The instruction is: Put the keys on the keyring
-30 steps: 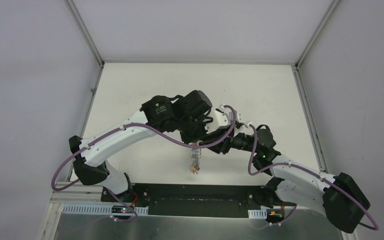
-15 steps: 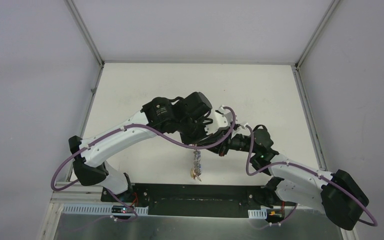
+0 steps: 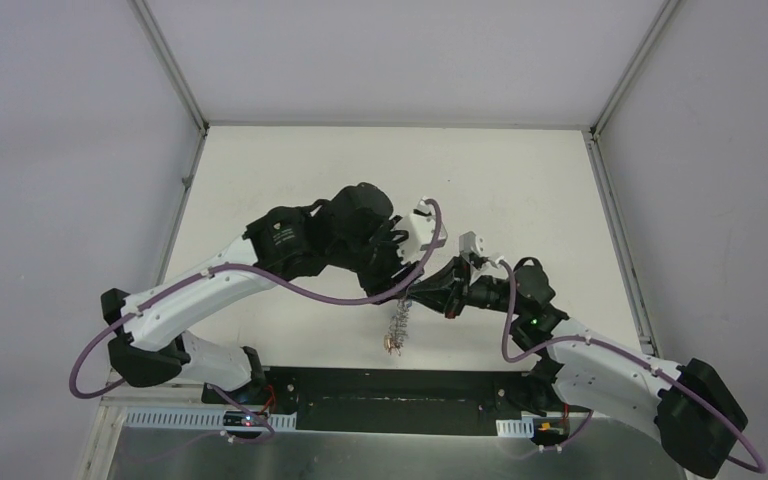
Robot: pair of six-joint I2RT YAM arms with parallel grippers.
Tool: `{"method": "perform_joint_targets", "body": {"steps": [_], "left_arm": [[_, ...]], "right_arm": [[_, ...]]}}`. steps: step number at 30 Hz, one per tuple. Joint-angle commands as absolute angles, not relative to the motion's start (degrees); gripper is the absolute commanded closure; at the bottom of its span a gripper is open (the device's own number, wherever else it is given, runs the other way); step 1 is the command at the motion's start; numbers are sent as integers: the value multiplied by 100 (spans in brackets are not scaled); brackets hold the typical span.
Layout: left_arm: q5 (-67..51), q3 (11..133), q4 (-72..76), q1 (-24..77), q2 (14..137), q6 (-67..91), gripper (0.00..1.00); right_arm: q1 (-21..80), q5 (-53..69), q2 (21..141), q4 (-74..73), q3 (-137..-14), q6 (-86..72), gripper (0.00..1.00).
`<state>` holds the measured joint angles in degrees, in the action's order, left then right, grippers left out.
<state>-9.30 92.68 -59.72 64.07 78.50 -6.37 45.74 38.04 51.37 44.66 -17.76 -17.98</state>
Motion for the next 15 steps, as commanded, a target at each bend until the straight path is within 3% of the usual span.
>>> {"method": "perform_joint_targets", "body": {"steps": [1, 8, 15], "left_arm": [[-1489, 8732, -4768, 6133, 7188, -202, 43], [-2189, 7163, -3110, 5372, 5985, 496, 33], [-3957, 5253, -758, 4614, 5003, 1373, 35]], "right_arm": [[4605, 3635, 4813, 4662, -1807, -1688, 100], [4607, 3573, 4644, 4623, -1764, -1705, 100], [4605, 3607, 4579, 4623, -1784, -1764, 100]]}}
